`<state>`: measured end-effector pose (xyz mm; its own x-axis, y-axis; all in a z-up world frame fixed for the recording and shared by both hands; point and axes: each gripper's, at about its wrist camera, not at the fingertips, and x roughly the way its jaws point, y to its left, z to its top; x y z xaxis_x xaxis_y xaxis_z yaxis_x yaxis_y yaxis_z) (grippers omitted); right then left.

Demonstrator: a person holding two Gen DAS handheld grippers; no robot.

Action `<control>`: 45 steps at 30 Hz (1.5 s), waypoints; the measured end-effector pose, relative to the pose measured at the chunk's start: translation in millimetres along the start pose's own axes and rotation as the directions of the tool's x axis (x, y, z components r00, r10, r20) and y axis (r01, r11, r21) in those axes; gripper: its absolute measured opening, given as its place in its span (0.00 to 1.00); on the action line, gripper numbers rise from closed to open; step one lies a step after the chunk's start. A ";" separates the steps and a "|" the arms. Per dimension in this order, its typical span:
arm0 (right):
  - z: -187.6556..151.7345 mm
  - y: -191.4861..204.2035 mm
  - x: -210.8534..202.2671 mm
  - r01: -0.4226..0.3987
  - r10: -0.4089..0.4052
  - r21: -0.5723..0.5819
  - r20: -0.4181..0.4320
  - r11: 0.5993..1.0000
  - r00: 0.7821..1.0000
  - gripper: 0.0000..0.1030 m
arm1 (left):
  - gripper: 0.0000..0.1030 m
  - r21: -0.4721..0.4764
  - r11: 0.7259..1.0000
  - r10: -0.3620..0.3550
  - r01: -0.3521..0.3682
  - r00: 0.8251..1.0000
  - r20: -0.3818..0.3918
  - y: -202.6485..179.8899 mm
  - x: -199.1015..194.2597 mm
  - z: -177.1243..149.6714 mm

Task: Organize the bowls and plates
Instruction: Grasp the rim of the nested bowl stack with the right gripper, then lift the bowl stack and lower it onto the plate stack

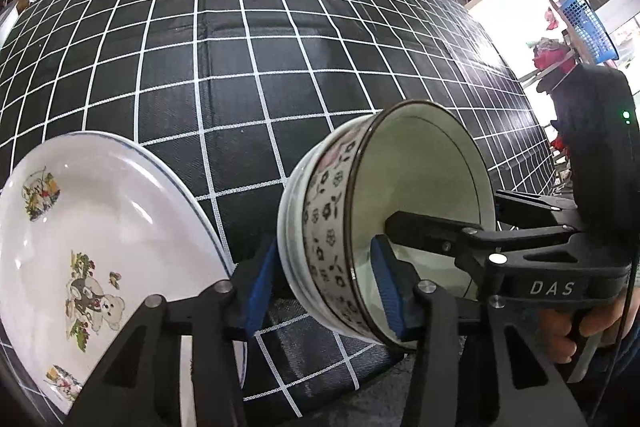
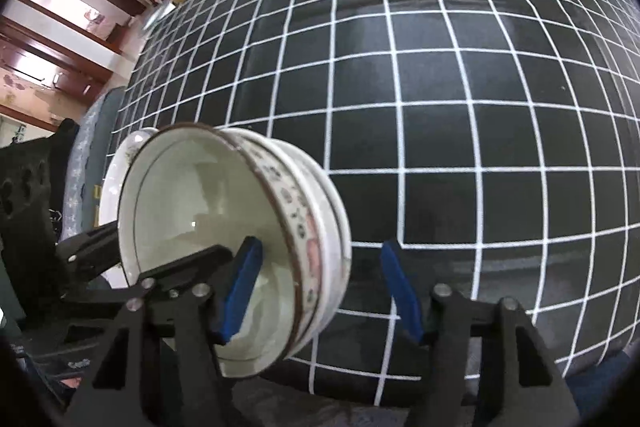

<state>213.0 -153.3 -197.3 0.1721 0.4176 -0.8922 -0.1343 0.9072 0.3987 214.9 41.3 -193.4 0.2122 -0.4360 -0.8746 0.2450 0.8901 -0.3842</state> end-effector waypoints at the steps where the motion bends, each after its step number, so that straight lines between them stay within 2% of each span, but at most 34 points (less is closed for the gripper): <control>1: -0.9 -2.6 0.4 -0.021 0.021 0.012 -0.005 1.000 1.000 0.60 | 0.43 0.001 1.000 0.000 0.000 1.000 0.001 0.2 -0.6 -0.2; 4: -3.3 -12.1 3.1 -0.106 0.109 0.078 -0.033 0.991 0.994 0.53 | 0.42 -0.012 1.000 -0.005 0.005 1.000 -0.001 2.8 -0.2 -0.3; 16: -8.3 -17.1 -9.6 -0.076 0.077 0.132 -0.008 0.988 0.997 0.45 | 0.41 -0.003 0.997 0.081 -0.081 0.997 0.019 -14.4 -0.1 0.3; 29: -3.9 0.2 -16.3 -0.083 0.086 0.178 -0.011 0.981 0.996 0.39 | 0.40 -0.045 0.991 0.131 -0.129 0.990 0.048 -20.9 -15.6 5.3; 32: 1.7 5.4 -22.4 -0.088 0.091 0.175 -0.005 0.981 0.996 0.35 | 0.40 -0.079 0.991 0.117 -0.112 0.991 0.061 -16.6 -24.3 8.0; 35: 9.7 17.7 -27.5 -0.090 0.092 0.154 -0.003 0.984 0.996 0.34 | 0.39 -0.110 0.989 0.109 -0.100 0.991 0.082 -9.6 -38.3 10.5; 45: 42.0 84.6 -25.5 -0.114 0.115 0.054 -0.025 0.992 0.993 0.34 | 0.39 -0.190 0.972 0.174 -0.141 0.971 0.166 24.6 -93.7 12.3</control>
<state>238.2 -85.0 -131.9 0.1306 0.5180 -0.8453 -0.0997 0.8552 0.5087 212.7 102.4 -117.2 0.4060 -0.2905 -0.8664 0.0282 0.9517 -0.3059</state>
